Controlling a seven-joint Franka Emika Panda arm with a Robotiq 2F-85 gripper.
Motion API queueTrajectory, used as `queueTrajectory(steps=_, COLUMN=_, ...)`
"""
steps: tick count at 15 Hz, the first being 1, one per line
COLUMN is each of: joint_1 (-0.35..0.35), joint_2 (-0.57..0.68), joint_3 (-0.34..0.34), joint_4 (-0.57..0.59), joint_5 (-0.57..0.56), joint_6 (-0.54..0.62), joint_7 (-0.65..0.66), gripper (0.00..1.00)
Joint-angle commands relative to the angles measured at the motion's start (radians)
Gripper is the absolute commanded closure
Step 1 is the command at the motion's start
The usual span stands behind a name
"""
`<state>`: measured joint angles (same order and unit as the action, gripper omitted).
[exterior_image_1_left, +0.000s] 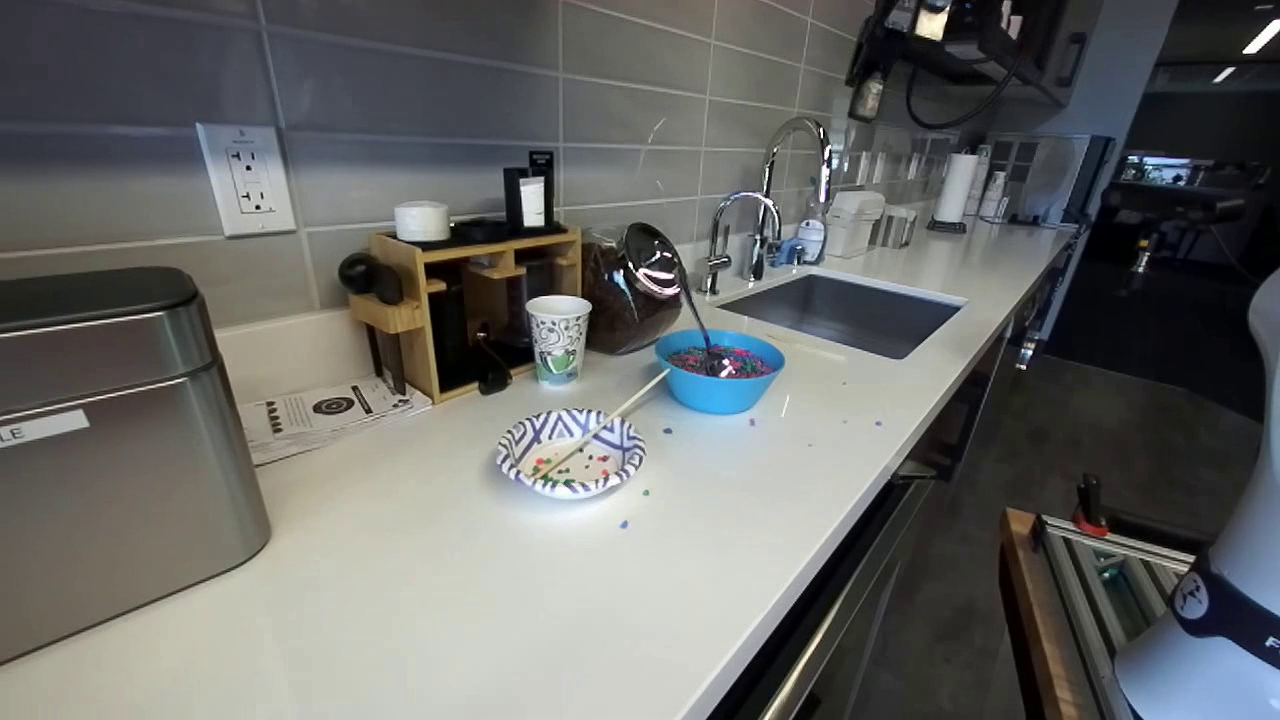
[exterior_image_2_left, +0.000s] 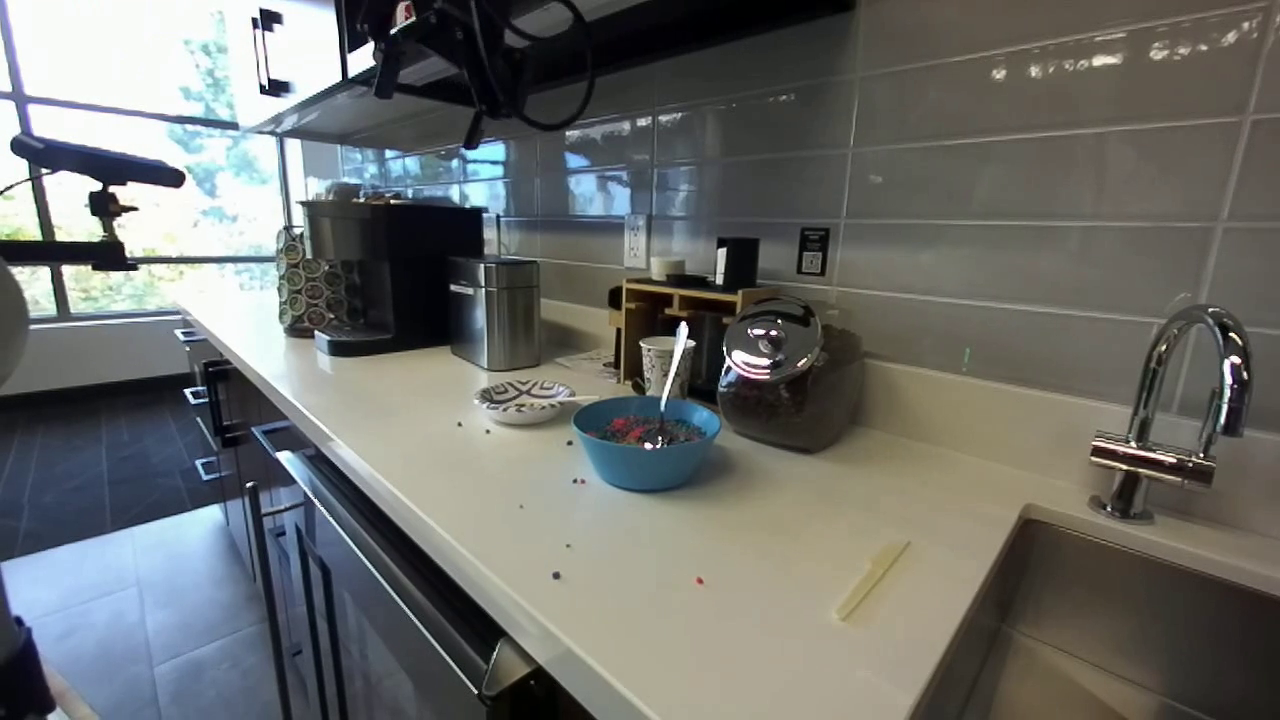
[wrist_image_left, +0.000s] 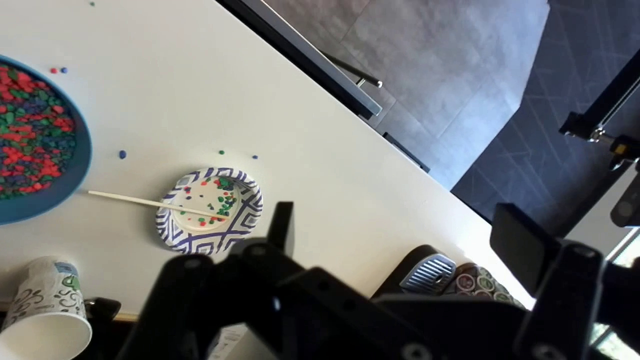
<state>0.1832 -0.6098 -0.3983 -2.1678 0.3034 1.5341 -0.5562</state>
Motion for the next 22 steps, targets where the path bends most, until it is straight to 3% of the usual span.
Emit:
queueTrajectory(steps=1, joint_1=-0.068, joint_2=0.041, joint_3=0.033, joint_4=0.024, joint_5=0.028, joint_6=-0.026, joint_7=-0.055, gripper=0.0)
queueTrajectory(steps=7, joint_1=-0.07, joint_2=0.07, joint_3=0.038, joint_4=0.05, joint_5=0.028, joint_6=-0.038, joint_7=-0.072, gripper=0.0)
queueTrajectory(steps=9, joint_1=-0.061, joint_2=0.086, joint_3=-0.006, joint_4=0.057, joint_5=0.073, joint_6=-0.035, joint_7=-0.156, gripper=0.0)
queueTrajectory(steps=13, joint_1=-0.127, joint_2=0.126, joint_3=-0.089, joint_4=0.071, joint_5=0.157, joint_6=-0.105, joint_7=-0.306, gripper=0.0)
queueTrajectory(steps=19, joint_1=-0.215, joint_2=0.261, joint_3=-0.221, joint_4=0.113, joint_5=0.212, joint_6=-0.27, joint_7=-0.646, gripper=0.0)
queueTrajectory(steps=22, joint_1=-0.256, joint_2=0.354, joint_3=-0.269, joint_4=0.133, joint_5=0.292, joint_6=-0.23, joint_7=-0.806, gripper=0.0)
